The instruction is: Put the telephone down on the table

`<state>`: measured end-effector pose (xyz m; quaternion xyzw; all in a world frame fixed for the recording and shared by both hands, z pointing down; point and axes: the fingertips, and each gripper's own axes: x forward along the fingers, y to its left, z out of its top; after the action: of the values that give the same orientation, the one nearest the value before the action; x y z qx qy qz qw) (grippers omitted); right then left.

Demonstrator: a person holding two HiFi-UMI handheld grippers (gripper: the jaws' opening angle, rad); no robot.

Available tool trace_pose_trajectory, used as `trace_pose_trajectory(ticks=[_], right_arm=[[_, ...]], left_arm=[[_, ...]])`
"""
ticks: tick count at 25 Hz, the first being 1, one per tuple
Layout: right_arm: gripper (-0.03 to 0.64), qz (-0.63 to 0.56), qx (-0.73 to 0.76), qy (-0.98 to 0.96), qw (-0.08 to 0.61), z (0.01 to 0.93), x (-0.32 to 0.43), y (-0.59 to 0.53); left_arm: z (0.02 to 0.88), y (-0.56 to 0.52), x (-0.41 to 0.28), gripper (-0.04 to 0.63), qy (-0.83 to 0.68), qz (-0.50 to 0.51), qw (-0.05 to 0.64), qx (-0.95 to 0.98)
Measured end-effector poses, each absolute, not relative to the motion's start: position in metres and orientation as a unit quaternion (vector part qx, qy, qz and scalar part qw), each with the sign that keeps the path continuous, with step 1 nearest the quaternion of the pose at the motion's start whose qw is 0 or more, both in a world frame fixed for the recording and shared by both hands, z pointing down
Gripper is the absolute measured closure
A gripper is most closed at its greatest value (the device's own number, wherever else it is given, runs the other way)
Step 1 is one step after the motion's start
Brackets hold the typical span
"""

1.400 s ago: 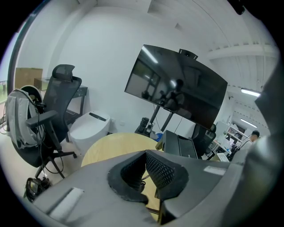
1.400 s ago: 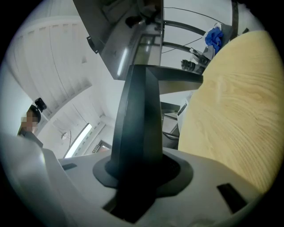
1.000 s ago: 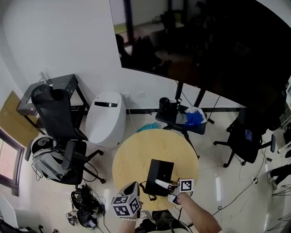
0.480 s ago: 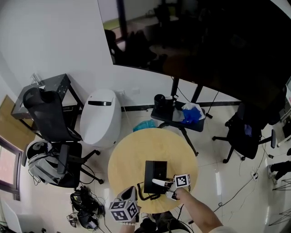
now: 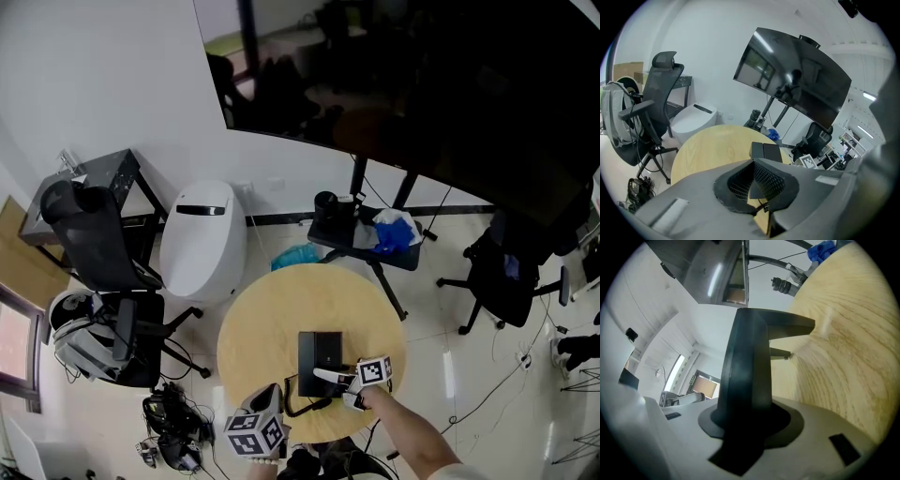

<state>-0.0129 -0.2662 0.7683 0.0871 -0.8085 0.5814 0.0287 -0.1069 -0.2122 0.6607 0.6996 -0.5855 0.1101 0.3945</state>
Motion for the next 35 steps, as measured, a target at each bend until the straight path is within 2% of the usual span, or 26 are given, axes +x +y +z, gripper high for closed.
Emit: trace_pose_trajectory(ticks=[12, 18, 33, 35], right_arm=[[0.449, 0.52, 0.099, -0.842, 0.106, 0.79, -0.007, -0.26], [0.423, 0.513, 0.118, -0.837, 0.148, 0.798, 0.001, -0.259], [0.405, 0.534, 0.106, -0.823, 0.164, 0.798, 0.005, -0.257], [0.382, 0.536, 0.098, -0.822, 0.166, 0.797, 0.004, -0.256]], left_arm=[[0.665, -0.218, -0.104, 0.604, -0.584, 0.111, 0.398, 0.699], [0.664, -0.22, -0.1, 0.604, -0.58, 0.111, 0.396, 0.703], [0.666, -0.218, -0.093, 0.604, -0.569, 0.12, 0.399, 0.709], [0.666, -0.218, -0.094, 0.604, -0.569, 0.121, 0.399, 0.709]])
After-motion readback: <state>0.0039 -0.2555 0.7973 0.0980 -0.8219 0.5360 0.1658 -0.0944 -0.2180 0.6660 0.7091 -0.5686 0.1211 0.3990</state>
